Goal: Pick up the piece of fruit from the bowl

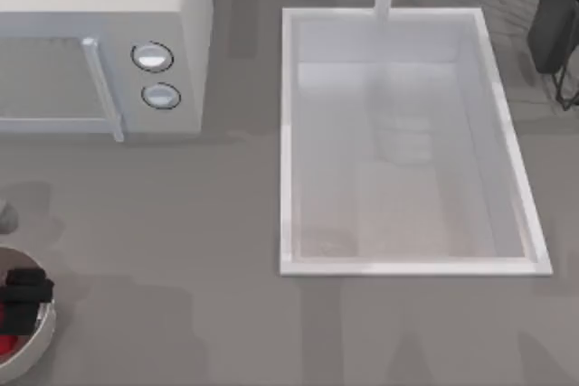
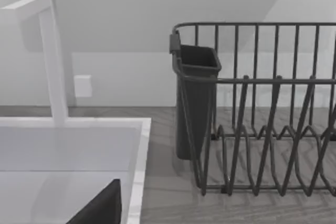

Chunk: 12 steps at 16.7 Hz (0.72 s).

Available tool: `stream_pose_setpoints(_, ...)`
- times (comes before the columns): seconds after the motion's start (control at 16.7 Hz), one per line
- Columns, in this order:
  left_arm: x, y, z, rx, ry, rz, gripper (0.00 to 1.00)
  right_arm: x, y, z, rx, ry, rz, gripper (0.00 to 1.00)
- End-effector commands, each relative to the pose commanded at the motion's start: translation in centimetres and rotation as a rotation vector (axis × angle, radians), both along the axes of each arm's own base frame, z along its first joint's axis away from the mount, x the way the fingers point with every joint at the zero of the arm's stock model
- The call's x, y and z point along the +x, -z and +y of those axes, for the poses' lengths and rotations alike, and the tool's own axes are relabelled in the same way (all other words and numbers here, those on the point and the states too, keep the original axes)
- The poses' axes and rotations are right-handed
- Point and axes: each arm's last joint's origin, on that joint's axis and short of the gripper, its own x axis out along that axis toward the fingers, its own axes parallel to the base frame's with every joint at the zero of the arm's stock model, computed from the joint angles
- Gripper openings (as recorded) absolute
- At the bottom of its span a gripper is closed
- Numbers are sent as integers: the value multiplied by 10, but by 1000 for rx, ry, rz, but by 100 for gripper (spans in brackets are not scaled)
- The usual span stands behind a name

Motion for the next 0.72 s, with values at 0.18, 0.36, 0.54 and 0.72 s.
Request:
stream_pose_setpoints(0.18, 0, 0, 0, 0, 0, 0, 0, 0, 0, 0, 0, 0, 0, 100)
stream_pose_setpoints(0.36, 0, 0, 0, 0, 0, 0, 0, 0, 0, 0, 0, 0, 0, 100)
stream_pose_setpoints(0.54, 0, 0, 0, 0, 0, 0, 0, 0, 0, 0, 0, 0, 0, 100)
stream_pose_setpoints(0.72, 12, -29, -1, 0, 8, -90, 0, 0, 0, 0, 0, 0, 0, 100)
